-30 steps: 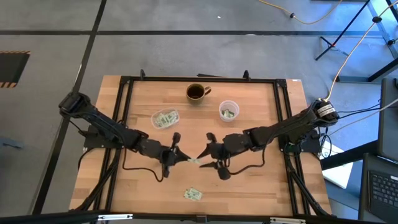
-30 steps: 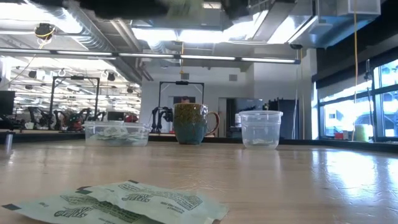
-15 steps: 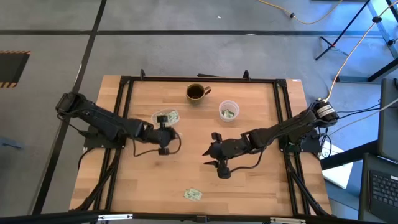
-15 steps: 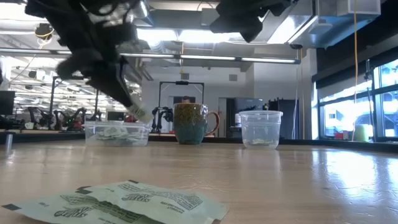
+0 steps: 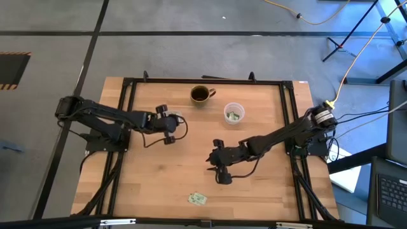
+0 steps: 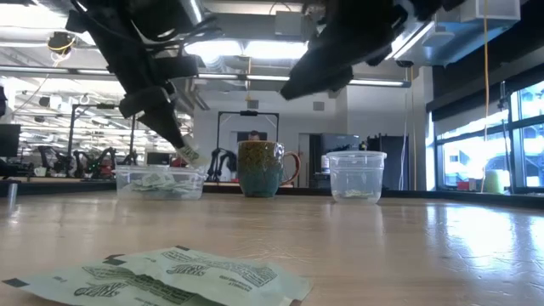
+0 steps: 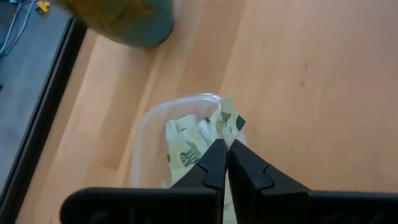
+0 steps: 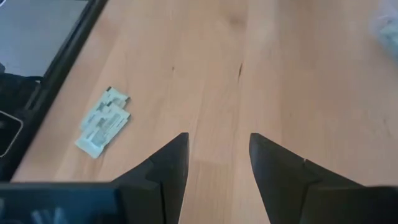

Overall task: Pick and place Stevia / Truvia into bins
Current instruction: Put the light green stevia packet into the left transparent container

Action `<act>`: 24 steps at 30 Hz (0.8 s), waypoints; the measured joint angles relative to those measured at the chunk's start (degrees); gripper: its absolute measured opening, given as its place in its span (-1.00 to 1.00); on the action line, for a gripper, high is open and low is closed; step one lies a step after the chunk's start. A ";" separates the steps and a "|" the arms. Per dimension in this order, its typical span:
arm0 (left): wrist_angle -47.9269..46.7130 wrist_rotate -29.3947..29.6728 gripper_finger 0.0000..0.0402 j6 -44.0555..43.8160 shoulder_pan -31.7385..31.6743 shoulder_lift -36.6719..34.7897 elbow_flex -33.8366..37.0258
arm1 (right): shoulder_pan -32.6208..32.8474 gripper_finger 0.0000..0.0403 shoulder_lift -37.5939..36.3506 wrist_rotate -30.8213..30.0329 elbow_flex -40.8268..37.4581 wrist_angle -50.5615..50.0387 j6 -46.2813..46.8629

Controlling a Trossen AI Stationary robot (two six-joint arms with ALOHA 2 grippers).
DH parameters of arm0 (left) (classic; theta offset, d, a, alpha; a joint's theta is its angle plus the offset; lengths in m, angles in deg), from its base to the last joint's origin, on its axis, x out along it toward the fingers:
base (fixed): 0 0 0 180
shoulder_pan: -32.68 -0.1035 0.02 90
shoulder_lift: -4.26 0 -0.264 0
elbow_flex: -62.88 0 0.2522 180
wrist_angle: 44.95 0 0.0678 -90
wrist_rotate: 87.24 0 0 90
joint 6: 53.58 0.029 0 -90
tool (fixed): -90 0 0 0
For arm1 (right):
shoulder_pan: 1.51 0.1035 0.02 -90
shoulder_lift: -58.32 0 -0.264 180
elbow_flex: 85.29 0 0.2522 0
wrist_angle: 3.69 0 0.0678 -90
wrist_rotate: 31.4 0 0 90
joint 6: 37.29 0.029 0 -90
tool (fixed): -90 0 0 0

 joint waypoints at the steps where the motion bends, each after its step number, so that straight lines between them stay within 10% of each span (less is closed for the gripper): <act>1: -0.30 -0.01 -0.98 -0.03 -0.37 -0.11 0.00 | 0.00 -0.15 0.53 0.00 0.00 0.63 -0.01; 24: -9.76 -2.74 -0.69 -3.28 -3.36 -0.77 0.24 | 0.06 -0.15 4.19 0.00 -0.02 2.44 -0.21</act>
